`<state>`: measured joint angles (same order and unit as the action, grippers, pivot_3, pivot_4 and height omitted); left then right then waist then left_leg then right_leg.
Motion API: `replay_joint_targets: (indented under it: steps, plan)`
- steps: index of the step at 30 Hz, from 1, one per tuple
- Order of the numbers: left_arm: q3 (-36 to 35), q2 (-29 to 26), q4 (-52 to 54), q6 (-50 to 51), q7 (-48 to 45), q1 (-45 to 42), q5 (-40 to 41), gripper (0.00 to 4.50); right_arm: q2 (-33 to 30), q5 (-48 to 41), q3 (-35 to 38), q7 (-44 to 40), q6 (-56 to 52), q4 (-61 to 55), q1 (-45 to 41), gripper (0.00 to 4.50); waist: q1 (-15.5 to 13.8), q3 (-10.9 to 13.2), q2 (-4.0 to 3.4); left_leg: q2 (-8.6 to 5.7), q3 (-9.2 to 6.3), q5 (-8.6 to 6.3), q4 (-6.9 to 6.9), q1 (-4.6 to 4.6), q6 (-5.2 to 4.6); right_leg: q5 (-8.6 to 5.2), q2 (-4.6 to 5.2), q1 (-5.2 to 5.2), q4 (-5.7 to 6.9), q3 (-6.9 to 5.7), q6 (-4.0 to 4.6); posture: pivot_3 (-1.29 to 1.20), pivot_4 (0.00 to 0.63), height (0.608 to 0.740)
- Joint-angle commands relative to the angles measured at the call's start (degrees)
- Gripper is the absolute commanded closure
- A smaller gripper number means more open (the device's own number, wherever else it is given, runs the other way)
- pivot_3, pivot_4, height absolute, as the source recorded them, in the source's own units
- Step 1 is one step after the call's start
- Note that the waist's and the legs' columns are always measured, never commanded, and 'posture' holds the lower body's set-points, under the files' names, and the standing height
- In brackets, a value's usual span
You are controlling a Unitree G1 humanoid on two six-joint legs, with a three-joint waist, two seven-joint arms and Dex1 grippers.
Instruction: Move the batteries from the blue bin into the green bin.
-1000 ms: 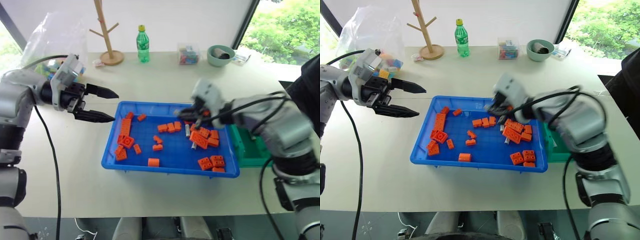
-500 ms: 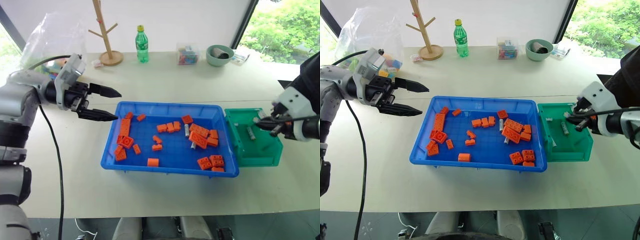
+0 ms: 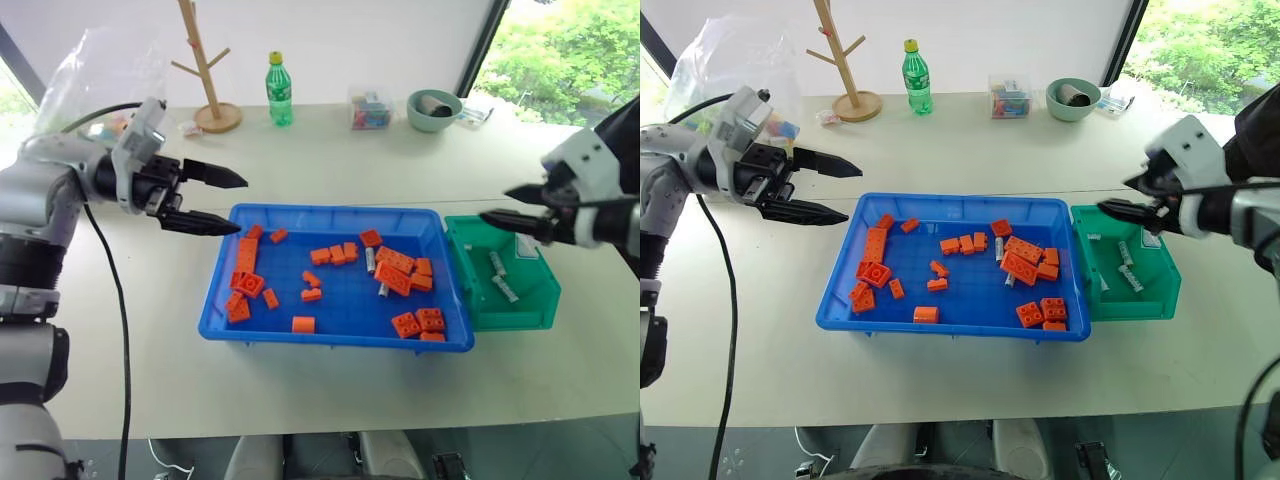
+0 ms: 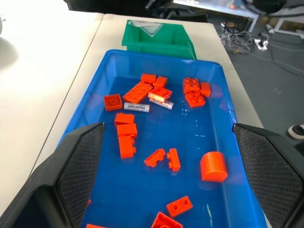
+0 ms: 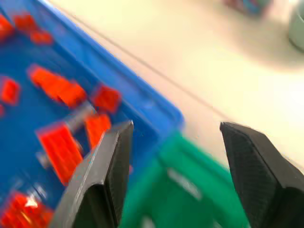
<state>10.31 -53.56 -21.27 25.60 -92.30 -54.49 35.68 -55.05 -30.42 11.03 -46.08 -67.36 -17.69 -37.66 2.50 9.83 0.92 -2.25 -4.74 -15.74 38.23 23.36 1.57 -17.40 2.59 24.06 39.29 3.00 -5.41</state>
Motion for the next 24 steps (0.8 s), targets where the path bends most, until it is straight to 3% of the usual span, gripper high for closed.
replay_joint_targets:
  steps: [1,8,13,20,24]
  plan:
    - [-2.1,-0.6,0.7,0.1,-0.2,-1.1,0.6,0.0,3.9,-1.7,-4.9,2.8,-3.1,-3.5,-2.0,1.53,-0.2,0.0,0.01,0.0,-0.02,0.0,0.0,0.01,0.0,0.0,-0.01,0.0,-0.02,0.0,0.0,0.0,0.15,0.736]
    - [-2.6,-1.0,1.3,-0.2,-0.2,-0.1,0.2,0.0,7.7,-2.9,-10.3,5.3,-4.5,-9.1,2.3,1.53,-1.3,0.0,0.01,-0.13,0.01,0.0,0.01,0.17,0.0,0.0,0.15,0.11,-0.12,-0.02,-0.01,0.0,0.15,0.736]
    - [-2.9,-0.7,1.4,0.0,-0.2,-0.1,-0.1,0.0,11.9,-1.1,-15.1,8.7,-4.4,-7.1,-0.3,1.53,-1.1,0.0,0.01,-0.1,0.02,0.0,0.02,0.13,0.0,0.0,0.08,0.13,-0.05,-0.01,0.0,0.0,0.15,0.736]
    - [-3.3,-0.4,1.5,0.0,-0.2,0.2,-0.4,0.0,27.8,1.9,-13.2,21.4,-17.3,3.4,-12.3,1.53,0.0,0.0,0.01,-0.09,-0.03,0.06,-0.01,0.11,0.1,0.02,0.06,0.2,0.08,-0.02,0.02,0.0,0.15,0.736]
    - [-4.0,-0.5,2.2,0.3,-0.2,0.8,-0.4,0.0,33.1,1.7,-13.0,24.0,-24.9,2.0,-12.5,1.53,0.0,0.0,0.01,-0.08,-0.04,0.07,-0.06,0.12,0.11,0.02,0.06,0.26,0.08,-0.01,0.03,0.0,0.15,0.736]
